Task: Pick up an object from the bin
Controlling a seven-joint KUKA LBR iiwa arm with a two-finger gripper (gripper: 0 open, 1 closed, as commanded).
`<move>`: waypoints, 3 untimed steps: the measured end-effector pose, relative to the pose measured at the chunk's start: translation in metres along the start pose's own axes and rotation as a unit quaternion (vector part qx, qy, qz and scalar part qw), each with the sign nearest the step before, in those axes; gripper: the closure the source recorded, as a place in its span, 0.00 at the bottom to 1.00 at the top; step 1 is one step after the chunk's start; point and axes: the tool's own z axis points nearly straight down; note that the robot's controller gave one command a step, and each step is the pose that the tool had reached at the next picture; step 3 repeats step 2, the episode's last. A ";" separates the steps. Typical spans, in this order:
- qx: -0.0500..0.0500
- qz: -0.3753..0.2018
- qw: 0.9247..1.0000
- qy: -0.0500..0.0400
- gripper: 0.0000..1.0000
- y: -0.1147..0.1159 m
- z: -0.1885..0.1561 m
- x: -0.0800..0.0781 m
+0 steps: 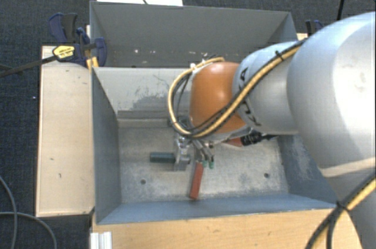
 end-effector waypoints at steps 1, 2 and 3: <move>0.000 0.001 1.000 0.000 1.00 0.000 0.000 0.000; 0.000 -0.002 1.000 -0.001 1.00 -0.027 -0.203 0.011; 0.000 -0.002 1.000 -0.001 1.00 -0.027 -0.203 0.011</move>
Offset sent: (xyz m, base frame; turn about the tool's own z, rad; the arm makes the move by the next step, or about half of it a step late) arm -0.0127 -0.0268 0.2039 -0.0070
